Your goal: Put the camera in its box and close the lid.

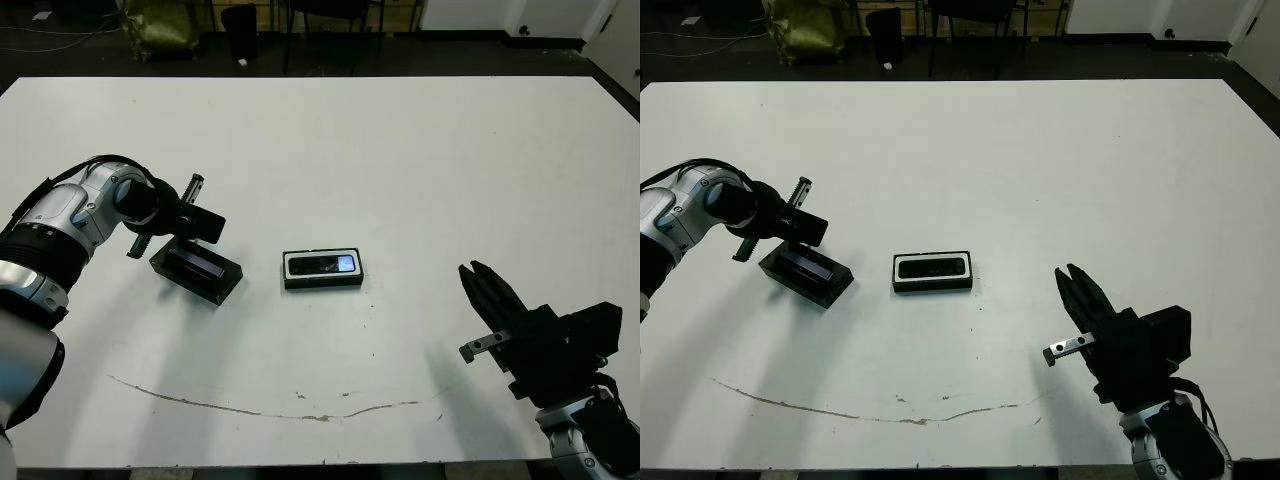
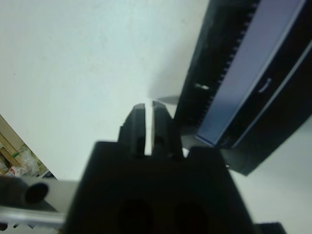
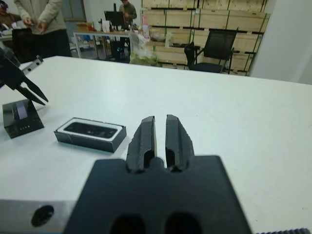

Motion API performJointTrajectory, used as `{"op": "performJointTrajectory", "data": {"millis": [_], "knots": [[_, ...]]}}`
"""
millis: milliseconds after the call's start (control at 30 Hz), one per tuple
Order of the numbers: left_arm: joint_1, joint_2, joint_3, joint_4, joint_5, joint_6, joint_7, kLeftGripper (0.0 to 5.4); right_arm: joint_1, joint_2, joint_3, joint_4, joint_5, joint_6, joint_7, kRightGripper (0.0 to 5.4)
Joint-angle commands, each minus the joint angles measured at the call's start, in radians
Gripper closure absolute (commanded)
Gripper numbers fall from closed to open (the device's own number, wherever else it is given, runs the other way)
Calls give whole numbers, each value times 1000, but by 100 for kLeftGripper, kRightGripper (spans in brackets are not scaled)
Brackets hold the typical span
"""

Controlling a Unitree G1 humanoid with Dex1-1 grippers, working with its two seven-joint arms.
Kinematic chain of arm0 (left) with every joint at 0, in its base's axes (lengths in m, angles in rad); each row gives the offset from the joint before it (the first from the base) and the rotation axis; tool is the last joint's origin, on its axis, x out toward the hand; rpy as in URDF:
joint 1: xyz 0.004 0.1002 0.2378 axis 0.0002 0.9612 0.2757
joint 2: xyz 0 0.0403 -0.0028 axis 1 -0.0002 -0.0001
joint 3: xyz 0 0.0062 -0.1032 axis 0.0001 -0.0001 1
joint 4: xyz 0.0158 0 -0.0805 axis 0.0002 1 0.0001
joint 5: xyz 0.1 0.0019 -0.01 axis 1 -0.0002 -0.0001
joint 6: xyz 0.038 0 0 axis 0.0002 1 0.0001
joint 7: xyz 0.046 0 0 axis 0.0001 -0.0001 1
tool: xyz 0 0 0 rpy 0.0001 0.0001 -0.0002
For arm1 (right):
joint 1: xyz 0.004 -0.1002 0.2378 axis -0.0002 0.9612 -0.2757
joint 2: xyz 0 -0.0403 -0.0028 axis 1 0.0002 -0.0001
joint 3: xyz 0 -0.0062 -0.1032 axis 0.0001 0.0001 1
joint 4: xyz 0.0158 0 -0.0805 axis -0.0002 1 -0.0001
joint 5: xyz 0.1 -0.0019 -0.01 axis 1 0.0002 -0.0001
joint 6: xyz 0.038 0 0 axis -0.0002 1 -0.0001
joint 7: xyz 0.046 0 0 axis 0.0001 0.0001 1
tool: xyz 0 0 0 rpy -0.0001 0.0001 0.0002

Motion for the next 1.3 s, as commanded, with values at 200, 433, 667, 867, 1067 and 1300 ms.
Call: {"op": "performJointTrajectory", "data": {"millis": [200, 433, 667, 867, 1067, 1300], "knots": [[65, 46, -3, -63, 11, 31, -40, 540, -3, -1, 2, 54, -9, -29, 8, 539], [112, 70, 20, -177, -12, 115, -128, 540, -2, -1, 11, 4, -10, 10, -17, 539], [128, 84, 38, -215, -25, 146, -152, 540, -2, 7, 13, -28, 23, 30, -26, 539], [123, 75, 56, -192, -57, 181, -175, 540, -1, 14, 15, -44, 57, 44, -32, 539], [113, 74, 70, -191, -88, 219, -225, 540, -7, 18, 24, -48, 70, 44, -39, 539], [100, 83, 50, -184, -65, 245, -258, 540, -7, 19, 34, -48, 55, 36, -42, 539]]}}
